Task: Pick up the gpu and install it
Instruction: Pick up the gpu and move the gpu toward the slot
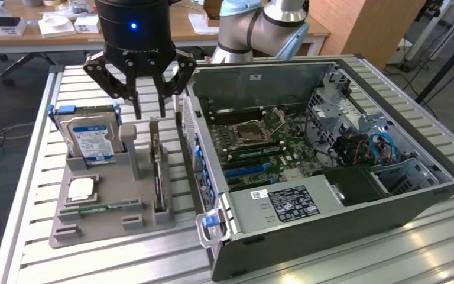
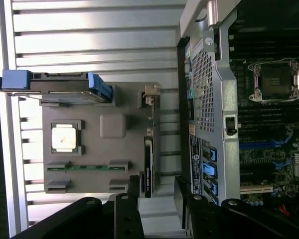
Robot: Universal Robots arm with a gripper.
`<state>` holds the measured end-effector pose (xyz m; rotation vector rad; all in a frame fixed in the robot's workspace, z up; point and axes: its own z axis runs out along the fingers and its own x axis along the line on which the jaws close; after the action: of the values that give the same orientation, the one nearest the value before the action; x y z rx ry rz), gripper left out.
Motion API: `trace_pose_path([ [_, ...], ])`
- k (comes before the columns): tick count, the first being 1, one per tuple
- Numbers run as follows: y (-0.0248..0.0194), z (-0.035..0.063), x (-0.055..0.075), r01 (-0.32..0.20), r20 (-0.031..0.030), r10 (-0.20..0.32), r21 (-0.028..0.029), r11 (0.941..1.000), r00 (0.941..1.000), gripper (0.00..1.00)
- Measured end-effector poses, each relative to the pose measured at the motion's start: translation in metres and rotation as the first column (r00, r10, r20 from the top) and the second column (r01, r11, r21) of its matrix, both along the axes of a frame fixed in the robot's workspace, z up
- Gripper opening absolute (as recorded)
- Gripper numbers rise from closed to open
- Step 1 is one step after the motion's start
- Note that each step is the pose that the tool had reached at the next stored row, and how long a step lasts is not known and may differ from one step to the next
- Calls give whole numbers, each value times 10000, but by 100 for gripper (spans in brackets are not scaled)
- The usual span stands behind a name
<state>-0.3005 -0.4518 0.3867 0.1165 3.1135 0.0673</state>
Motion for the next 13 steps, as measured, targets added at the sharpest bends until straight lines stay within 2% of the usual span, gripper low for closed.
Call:
trace_pose_path([
  [13,0,-235,1,0,-2,0,-1,10000,10000,41],
])
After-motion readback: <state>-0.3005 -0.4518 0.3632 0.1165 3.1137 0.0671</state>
